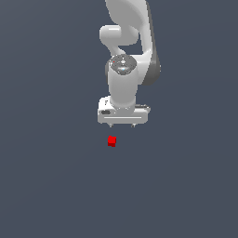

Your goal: Pick up the red cube and move it to a goal position.

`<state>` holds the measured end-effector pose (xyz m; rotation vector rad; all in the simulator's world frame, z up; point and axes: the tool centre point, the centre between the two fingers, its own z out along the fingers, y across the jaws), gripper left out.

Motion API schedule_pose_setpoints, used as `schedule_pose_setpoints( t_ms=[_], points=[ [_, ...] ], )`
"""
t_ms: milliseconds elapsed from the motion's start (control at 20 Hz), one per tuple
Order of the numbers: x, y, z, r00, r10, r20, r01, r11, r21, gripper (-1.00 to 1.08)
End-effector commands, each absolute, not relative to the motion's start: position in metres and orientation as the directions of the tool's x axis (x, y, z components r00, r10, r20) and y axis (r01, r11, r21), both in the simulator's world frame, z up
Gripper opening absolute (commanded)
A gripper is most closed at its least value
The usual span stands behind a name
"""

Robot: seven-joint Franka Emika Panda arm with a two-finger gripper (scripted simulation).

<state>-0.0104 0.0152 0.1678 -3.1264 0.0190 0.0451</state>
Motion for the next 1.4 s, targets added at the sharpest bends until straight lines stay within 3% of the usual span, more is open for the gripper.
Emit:
schedule_pose_setpoints(
  t_ms=[0,450,1350],
  points=[
    [-0.010,0.015,0.168,1.000,-0.012,-0.029,-0.012,-1.000,-0.015,1.00],
    [-0.011,0.007,0.144,0.999,-0.029,-0.024,-0.029,-1.000,-0.012,1.00],
    [-0.010,-0.036,0.025,0.994,-0.112,-0.001,-0.112,-0.994,0.000,1.00]
  ],
)
